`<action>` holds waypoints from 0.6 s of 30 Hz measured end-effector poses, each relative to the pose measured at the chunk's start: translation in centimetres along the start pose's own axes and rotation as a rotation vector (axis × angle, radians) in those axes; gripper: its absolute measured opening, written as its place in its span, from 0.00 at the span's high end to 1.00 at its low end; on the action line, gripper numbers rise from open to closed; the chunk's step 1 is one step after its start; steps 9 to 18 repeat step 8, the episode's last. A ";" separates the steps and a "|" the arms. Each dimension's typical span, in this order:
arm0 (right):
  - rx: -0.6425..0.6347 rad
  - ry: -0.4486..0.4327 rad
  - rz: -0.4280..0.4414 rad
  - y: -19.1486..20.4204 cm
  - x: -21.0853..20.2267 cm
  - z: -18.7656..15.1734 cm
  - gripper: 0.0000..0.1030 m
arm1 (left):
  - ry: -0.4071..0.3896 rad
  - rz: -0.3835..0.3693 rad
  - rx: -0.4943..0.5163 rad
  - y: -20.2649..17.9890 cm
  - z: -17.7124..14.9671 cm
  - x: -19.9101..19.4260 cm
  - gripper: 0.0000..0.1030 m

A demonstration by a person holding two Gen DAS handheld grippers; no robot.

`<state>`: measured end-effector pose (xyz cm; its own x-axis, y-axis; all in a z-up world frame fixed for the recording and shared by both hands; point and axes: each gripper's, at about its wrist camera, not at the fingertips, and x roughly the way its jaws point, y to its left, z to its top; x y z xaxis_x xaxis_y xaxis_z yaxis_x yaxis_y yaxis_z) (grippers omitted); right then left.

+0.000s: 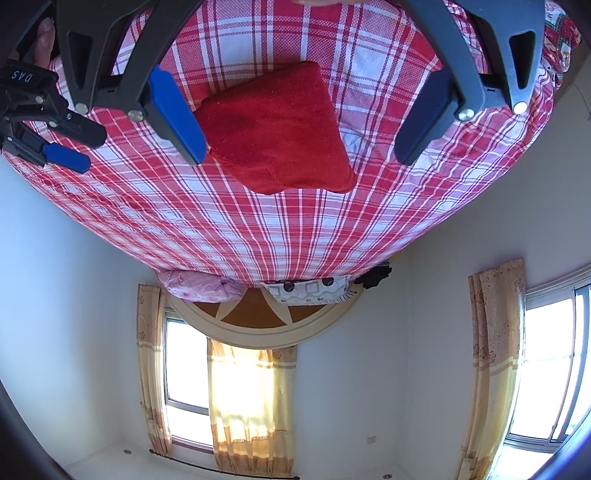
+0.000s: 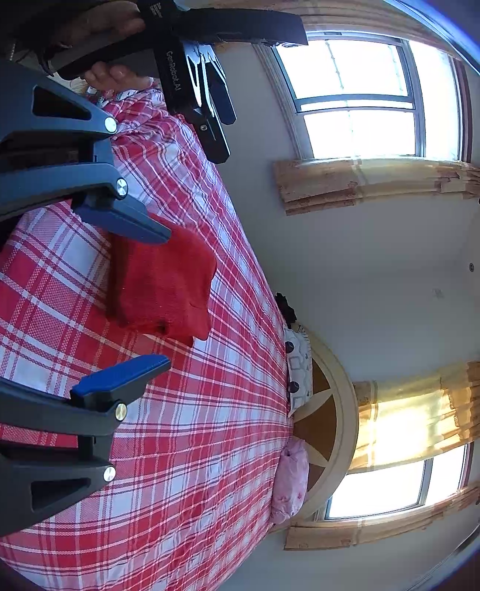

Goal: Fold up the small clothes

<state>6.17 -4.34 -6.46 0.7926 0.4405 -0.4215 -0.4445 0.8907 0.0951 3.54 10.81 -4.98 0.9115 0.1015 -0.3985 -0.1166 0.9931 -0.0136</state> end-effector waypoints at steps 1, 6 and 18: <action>-0.001 0.002 0.000 0.0 0.0 -0.1 0.39 | 0.004 0.003 0.000 0.0 -0.1 0.1 0.00; -0.001 0.013 0.003 0.0 0.3 -0.3 0.39 | 0.024 -0.014 -0.021 0.6 -0.4 0.7 0.00; 0.001 0.016 0.003 -0.1 0.4 -0.3 0.39 | 0.019 -0.009 -0.011 0.5 -0.4 0.7 0.00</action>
